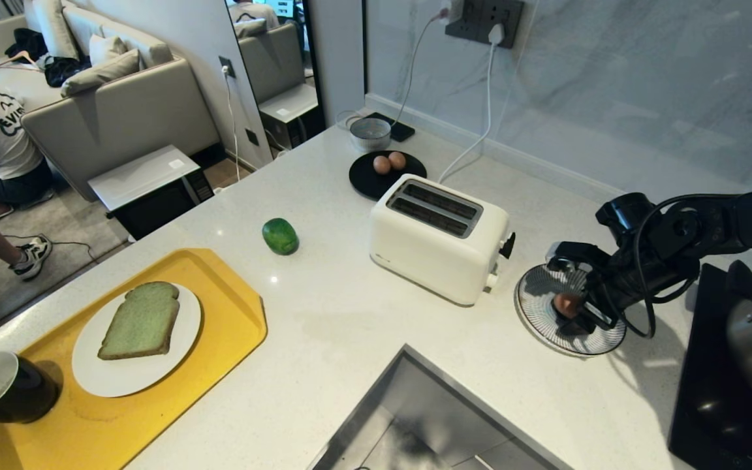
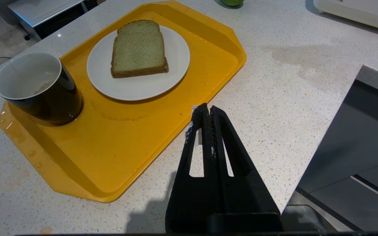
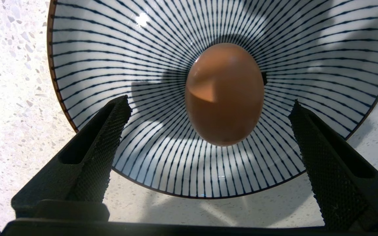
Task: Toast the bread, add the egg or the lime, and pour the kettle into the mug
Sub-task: Pick up the egg
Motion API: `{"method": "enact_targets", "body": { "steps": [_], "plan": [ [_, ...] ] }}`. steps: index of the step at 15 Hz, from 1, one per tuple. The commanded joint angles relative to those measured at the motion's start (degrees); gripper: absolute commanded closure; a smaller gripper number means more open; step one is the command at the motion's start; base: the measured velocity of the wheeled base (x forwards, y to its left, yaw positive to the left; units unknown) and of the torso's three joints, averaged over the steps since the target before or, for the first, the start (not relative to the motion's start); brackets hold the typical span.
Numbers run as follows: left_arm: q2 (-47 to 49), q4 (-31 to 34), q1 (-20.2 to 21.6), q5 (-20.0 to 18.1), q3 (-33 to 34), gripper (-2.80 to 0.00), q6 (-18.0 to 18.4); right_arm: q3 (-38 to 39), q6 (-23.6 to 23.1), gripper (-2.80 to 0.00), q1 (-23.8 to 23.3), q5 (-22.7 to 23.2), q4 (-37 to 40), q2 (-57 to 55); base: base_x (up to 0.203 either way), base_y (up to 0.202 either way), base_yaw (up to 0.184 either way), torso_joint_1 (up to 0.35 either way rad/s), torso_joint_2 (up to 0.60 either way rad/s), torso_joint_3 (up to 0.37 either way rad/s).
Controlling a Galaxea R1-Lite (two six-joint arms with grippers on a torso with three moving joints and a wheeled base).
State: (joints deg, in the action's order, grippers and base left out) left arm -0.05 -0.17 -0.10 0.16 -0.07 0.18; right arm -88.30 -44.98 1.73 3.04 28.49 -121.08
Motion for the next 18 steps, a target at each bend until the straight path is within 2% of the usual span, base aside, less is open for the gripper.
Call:
{"method": "enact_targets", "body": {
  "steps": [1,16,17,18],
  "plan": [
    [0.05,0.00,0.01,0.02,-0.01,0.00,-0.01,-0.78,-0.28,-2.80,0.11,-0.04,0.16,-0.44,0.000,0.000,0.000,0.000,0.00,0.000],
    [0.05,0.00,0.01,0.02,0.07,0.00,-0.01,-3.20,-0.37,-2.80,0.11,-0.66,0.16,-2.41,0.000,0.000,0.000,0.000,0.00,0.000],
    [0.05,0.00,0.01,0.01,0.07,0.00,-0.01,-3.20,-0.37,0.00,0.11,-0.66,0.08,-2.41,0.000,0.000,0.000,0.000,0.00,0.000],
    [0.05,0.00,0.01,0.02,0.04,0.00,-0.01,-3.20,-0.37,0.00,0.11,-0.66,0.08,-2.41,0.000,0.000,0.000,0.000,0.00,0.000]
  ]
}}
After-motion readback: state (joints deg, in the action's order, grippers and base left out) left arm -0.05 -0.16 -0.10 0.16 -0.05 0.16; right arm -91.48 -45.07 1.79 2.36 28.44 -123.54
